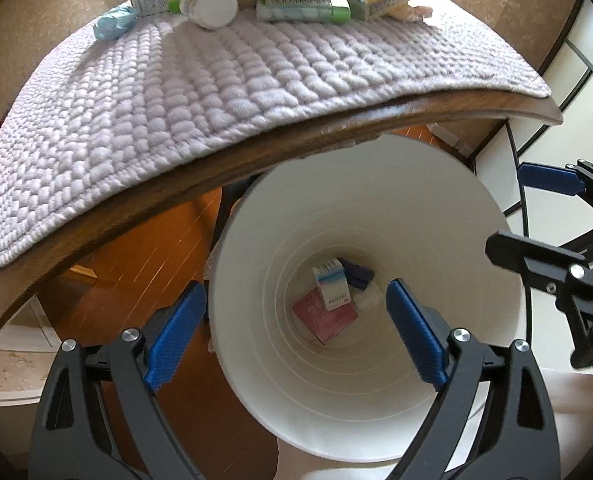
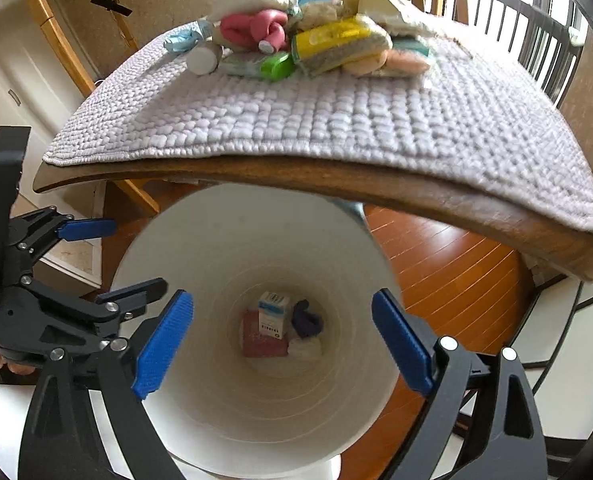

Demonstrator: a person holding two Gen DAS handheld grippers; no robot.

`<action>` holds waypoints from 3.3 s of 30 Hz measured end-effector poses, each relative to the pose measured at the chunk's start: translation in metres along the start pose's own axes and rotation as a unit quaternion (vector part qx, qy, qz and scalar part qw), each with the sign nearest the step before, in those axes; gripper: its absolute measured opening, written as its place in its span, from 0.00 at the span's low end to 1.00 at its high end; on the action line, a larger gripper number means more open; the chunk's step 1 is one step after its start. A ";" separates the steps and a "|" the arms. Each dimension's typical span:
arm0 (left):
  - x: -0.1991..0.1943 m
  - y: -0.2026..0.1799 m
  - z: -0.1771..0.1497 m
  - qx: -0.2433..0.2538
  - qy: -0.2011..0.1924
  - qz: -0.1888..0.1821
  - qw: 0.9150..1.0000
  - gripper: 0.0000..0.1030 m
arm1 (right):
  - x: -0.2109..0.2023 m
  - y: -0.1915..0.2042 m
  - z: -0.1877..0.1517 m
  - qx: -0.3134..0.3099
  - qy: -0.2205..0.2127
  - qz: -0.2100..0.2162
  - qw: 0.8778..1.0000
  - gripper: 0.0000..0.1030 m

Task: Collect trash
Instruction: 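Open the left tool to drop the white box while the right tool releases the hose, then move both open tools back over the items on the bed cover, then grasp the white folded towel with the left tool while the right tool grasps the yellow paper bag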

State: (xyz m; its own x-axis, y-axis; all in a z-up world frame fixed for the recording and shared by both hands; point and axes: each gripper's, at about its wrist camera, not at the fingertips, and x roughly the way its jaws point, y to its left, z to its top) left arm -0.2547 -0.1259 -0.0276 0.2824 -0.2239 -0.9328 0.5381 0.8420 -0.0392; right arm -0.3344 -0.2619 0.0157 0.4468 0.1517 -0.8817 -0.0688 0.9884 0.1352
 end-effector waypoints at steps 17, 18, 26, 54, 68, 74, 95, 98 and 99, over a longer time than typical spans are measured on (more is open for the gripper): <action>-0.095 0.021 0.055 -0.024 -0.162 -0.019 0.986 0.99 | -0.072 -0.027 0.074 -0.020 -0.147 -0.089 0.985 0.96; -0.094 0.023 0.061 -0.026 -0.165 -0.016 0.986 0.99 | -0.070 -0.029 0.082 -0.019 -0.150 -0.090 0.984 0.96; -0.091 0.037 0.114 -0.032 -0.187 -0.008 0.982 0.99 | -0.061 -0.055 0.149 -0.023 -0.164 -0.083 0.983 0.96; -0.021 0.039 0.215 -0.024 -0.142 -0.057 0.988 0.99 | 0.063 -0.103 0.284 -0.044 -0.062 -0.015 0.997 0.95; -0.007 0.056 0.217 -0.062 -0.122 -0.093 0.986 0.90 | 0.074 -0.109 0.287 -0.040 -0.062 -0.019 0.997 0.73; -0.009 0.051 0.216 -0.052 -0.118 -0.096 0.987 0.77 | 0.065 -0.108 0.284 -0.044 -0.078 -0.024 0.996 0.63; -0.025 0.046 0.211 -0.052 -0.130 -0.090 0.986 0.68 | 0.011 -0.096 0.287 -0.071 -0.151 -0.062 0.984 0.60; -0.028 0.045 0.211 -0.052 -0.133 -0.090 0.986 0.68 | 0.003 -0.096 0.287 -0.072 -0.158 -0.062 0.983 0.60; -0.029 0.045 0.211 -0.052 -0.134 -0.090 0.986 0.68 | 0.001 -0.096 0.288 -0.072 -0.160 -0.062 0.982 0.60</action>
State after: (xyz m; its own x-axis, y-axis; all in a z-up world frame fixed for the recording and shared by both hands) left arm -0.0715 -0.1850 0.0735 0.3969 -0.4840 -0.7799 0.5186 0.8193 -0.2445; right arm -0.0707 -0.3560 0.1319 0.7158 0.0446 -0.6969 -0.1115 0.9924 -0.0511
